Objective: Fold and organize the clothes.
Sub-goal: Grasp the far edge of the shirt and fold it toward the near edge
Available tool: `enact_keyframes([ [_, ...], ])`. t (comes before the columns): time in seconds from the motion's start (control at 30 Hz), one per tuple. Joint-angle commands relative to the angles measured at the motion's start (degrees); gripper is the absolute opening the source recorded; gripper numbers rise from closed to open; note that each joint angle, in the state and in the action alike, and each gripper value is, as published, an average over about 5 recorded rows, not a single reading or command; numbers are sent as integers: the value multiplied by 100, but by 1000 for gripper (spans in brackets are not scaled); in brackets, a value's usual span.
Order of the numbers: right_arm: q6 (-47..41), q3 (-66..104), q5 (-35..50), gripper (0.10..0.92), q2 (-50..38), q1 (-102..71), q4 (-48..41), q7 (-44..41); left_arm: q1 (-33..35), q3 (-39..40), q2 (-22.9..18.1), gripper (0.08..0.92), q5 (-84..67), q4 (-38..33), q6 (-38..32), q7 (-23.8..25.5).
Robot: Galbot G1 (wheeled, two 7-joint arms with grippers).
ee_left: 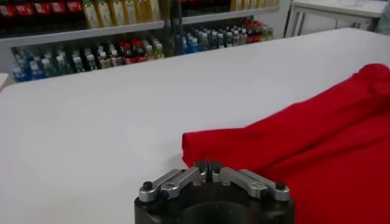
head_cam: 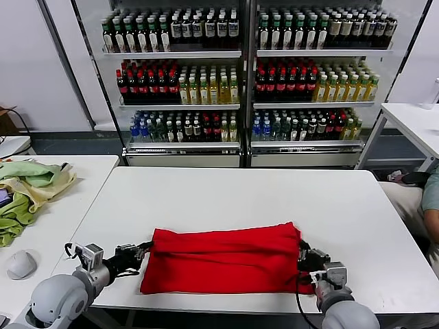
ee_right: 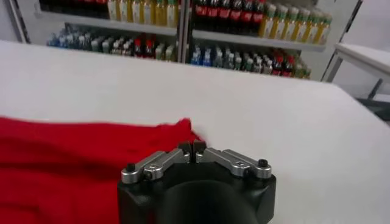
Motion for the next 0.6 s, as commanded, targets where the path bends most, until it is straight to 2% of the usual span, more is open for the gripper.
enact_keyframes([
  [0.03, 12, -7, -194, 143, 11, -242, 72, -39, 84, -32, -81, 160, 413, -81, 44, -265],
  [0.1, 44, 101, -206, 184, 8, -295, 235, -60, 126, -143, -165, 211, 369, -251, -15, -611],
  [0.2, 119, 260, -276, 269, 24, -431, 543, -92, 195, -185, -376, 298, 113, -571, -360, -1429],
  [0.33, 260, 381, -447, 390, 93, -621, 832, -148, 323, 157, -823, 410, -293, -919, -813, -2900],
  [0.4, 286, 397, -474, 442, 128, -672, 901, -156, 463, 439, -1084, 462, -317, -1002, -864, -3478],
  [0.6, 274, 298, -498, 615, 179, -672, 854, -135, 528, 952, -1481, 635, -551, -898, -970, -4218],
])
